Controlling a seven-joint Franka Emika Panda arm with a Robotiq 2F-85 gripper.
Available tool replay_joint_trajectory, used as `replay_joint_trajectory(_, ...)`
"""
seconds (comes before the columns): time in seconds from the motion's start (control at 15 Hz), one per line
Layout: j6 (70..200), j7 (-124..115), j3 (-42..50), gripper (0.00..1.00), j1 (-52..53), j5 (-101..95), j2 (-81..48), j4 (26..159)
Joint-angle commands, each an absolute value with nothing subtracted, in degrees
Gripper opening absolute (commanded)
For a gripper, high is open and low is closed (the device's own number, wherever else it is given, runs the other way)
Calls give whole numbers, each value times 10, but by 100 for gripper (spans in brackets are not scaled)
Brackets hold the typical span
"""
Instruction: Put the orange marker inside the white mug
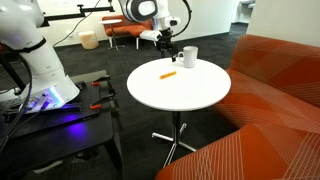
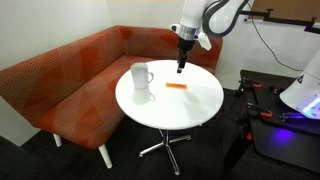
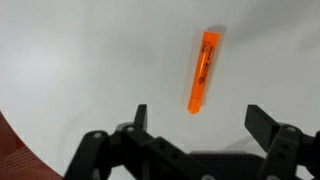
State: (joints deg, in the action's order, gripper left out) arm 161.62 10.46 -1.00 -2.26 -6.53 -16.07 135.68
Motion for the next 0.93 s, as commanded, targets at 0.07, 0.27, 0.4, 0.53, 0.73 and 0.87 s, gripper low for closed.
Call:
replay_joint_trajectory(0.07, 1599, 166, -49, 100, -55, -10, -220, 1302)
replay_joint_trajectory(0.27, 1601, 147, -43, 100, -46, -18, -238, 1295)
replay_joint_trajectory(0.4, 1597, 128, -37, 100, -39, -19, -243, 1298)
replay_joint_trajectory(0.53, 1595, 120, -35, 100, -37, -19, -248, 1298)
replay_joint_trajectory(0.73, 1594, 113, -36, 100, -36, -19, -256, 1295)
replay_joint_trajectory(0.87, 1592, 116, -37, 100, -38, -18, -264, 1290)
